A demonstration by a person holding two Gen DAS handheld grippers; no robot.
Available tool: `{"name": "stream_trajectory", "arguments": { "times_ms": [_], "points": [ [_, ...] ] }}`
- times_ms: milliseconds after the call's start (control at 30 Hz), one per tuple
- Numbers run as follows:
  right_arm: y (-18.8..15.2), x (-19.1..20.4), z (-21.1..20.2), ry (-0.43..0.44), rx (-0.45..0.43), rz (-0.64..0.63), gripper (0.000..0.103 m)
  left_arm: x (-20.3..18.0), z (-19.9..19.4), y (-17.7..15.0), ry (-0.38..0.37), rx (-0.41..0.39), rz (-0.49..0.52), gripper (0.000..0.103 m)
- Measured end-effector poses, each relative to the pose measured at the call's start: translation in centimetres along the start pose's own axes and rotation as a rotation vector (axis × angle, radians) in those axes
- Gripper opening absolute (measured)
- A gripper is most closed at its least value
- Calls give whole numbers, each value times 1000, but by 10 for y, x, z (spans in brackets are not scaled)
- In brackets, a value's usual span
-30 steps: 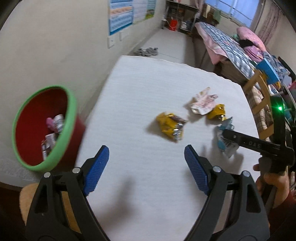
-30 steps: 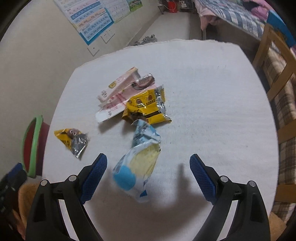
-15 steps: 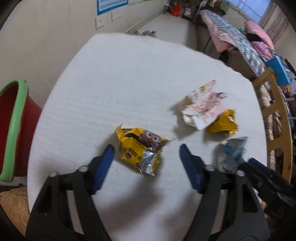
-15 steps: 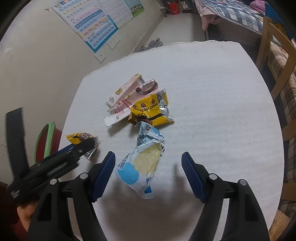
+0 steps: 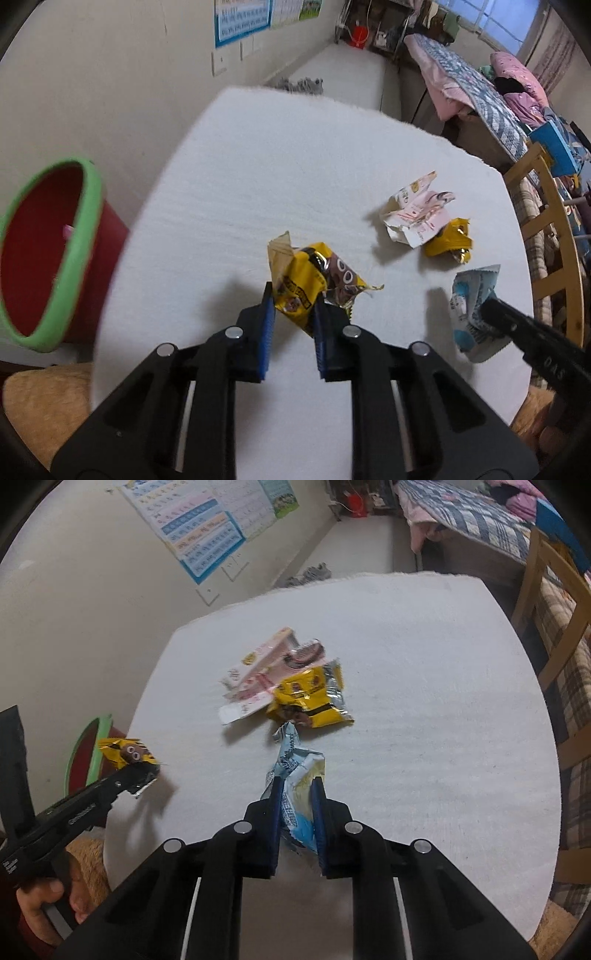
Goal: Collect trash
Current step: 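Carry the yellow wrapper with the left tool over the red bin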
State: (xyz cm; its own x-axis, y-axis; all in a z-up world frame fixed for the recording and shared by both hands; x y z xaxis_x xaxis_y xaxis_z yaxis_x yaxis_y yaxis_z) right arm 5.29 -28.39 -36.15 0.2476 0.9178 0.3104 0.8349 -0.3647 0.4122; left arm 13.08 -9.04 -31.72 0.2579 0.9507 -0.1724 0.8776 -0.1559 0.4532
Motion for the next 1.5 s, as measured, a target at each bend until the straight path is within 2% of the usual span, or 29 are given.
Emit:
{"name": "stream_trajectory", "arguments": {
  "times_ms": [200,433,900,1500],
  "points": [
    [-9,15,-17,23,-21,-41,15,4,-42,-4,28,-64,20,18],
    [-17,22,-26,34,-21,-46,15,5,-67,1,80,-118,69,18],
    [-8,62,-52,76,-73,-101,15,16,-91,5,78,-167,66,18],
    [-7,113,-56,109,-72,-180,16,59,-93,-7,93,-162,-3,18]
  ]
}}
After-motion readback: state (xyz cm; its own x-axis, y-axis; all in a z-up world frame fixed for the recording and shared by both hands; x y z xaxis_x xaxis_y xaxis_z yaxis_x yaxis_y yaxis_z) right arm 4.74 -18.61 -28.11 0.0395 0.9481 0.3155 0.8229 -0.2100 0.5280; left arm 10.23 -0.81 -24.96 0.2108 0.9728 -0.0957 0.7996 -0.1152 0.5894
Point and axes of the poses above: each gripper's, at about its wrist camera, not at the fingertips, and z roughly the way its jaws point, x to its left, y to its top, the point moved 10 cm from there along z, roughly the way its jaws point, and after that the axes turned 4 degrees about -y, right-handed, at the moved point
